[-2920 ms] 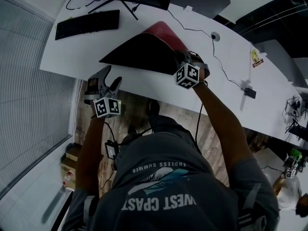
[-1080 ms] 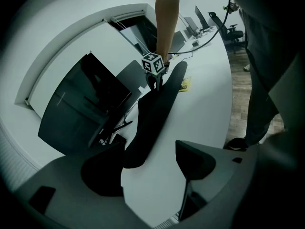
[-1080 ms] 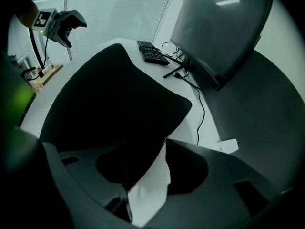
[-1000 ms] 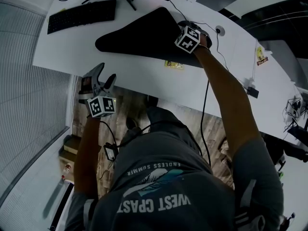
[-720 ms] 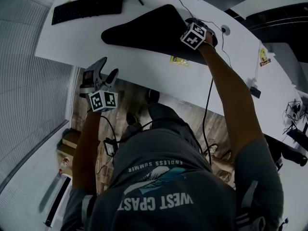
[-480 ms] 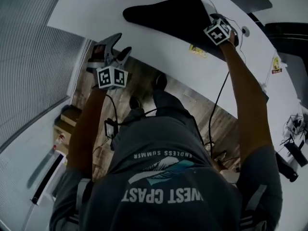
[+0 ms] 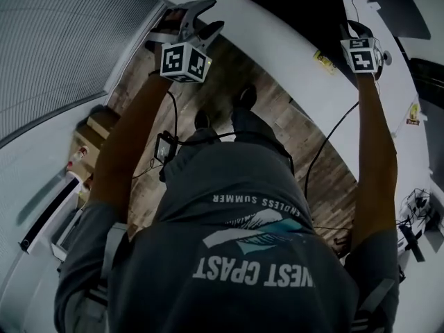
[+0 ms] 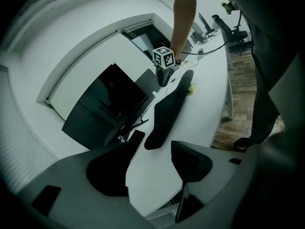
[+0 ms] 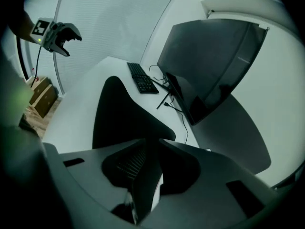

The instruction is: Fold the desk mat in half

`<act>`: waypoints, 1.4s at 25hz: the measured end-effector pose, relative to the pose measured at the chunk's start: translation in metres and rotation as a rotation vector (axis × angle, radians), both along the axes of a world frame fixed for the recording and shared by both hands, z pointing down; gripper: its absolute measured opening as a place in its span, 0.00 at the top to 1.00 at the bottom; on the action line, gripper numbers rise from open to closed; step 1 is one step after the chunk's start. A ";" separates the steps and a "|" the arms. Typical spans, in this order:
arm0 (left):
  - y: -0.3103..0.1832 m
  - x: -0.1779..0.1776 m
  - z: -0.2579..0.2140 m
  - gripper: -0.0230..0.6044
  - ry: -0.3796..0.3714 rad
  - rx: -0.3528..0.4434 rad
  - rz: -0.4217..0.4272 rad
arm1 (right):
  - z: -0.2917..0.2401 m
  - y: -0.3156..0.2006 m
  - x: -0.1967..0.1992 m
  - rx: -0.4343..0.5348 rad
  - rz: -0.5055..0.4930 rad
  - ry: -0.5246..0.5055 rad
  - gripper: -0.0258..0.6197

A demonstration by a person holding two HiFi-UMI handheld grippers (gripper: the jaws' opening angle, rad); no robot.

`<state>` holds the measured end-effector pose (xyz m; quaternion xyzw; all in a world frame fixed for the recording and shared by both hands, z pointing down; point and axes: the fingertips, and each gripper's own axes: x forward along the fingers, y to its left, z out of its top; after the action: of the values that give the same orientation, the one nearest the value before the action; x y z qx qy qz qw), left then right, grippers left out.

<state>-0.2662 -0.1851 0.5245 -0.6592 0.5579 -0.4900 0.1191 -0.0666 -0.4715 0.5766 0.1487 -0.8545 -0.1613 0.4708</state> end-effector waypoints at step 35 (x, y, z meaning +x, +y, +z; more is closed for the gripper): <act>0.205 0.016 -0.201 0.93 0.469 0.430 -0.012 | -0.294 0.382 -0.017 0.029 -0.114 -0.633 0.92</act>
<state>-0.2499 0.0198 0.3234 -0.7107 0.6646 -0.1964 0.1209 -0.0837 -0.0893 0.2829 0.1498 -0.9632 -0.1451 0.1696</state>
